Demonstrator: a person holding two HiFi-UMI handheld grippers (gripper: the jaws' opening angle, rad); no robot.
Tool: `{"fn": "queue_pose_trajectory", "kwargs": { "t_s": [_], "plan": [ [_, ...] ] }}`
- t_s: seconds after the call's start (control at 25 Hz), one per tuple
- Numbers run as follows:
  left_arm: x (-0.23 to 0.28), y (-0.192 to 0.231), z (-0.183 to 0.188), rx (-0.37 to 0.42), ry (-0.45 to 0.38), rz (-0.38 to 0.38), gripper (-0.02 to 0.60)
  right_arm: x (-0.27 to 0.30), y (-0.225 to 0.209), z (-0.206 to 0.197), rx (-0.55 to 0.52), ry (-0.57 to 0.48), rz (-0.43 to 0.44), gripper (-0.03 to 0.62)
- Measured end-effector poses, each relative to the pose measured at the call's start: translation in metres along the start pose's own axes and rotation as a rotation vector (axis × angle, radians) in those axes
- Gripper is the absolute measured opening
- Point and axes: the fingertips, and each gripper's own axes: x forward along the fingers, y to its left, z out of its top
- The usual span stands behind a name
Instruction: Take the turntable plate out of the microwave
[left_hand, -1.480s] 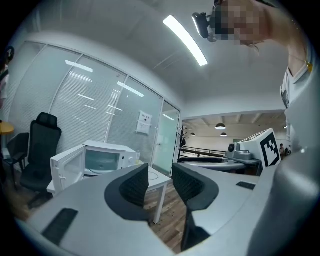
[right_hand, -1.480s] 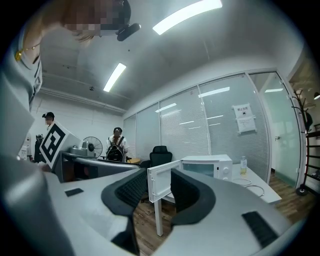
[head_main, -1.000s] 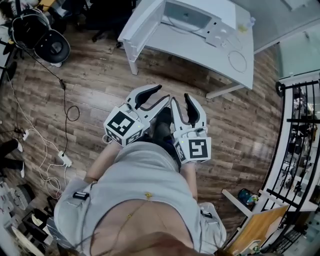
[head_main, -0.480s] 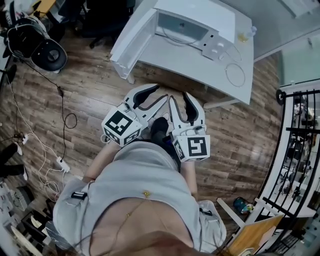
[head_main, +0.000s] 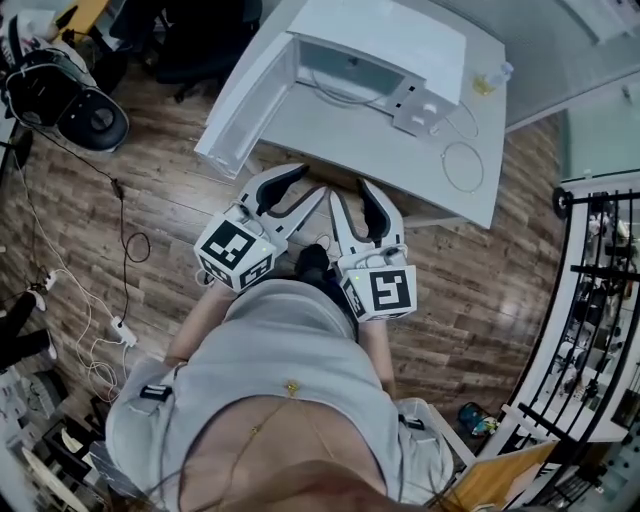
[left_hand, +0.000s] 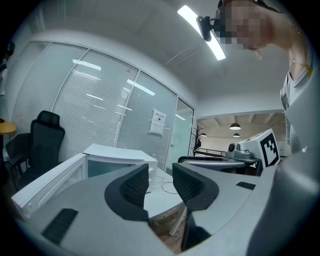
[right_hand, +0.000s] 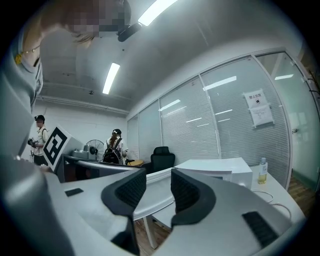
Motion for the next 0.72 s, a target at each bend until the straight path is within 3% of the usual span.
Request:
{"fn": "queue_pose_trajectory", "kwargs": {
  "t_s": [0.52,0.72],
  "plan": [
    [0.064,0.013,0.006,-0.049,-0.002,0.036,0.150,0.021,-0.064,-0.001,0.022,0.013,0.042,0.161],
    [0.084,0.016,0.009,-0.001,-0.007,0.069,0.150,0.028,-0.083,0.002,0.010,0.005,0.066,0.161]
  ]
}}
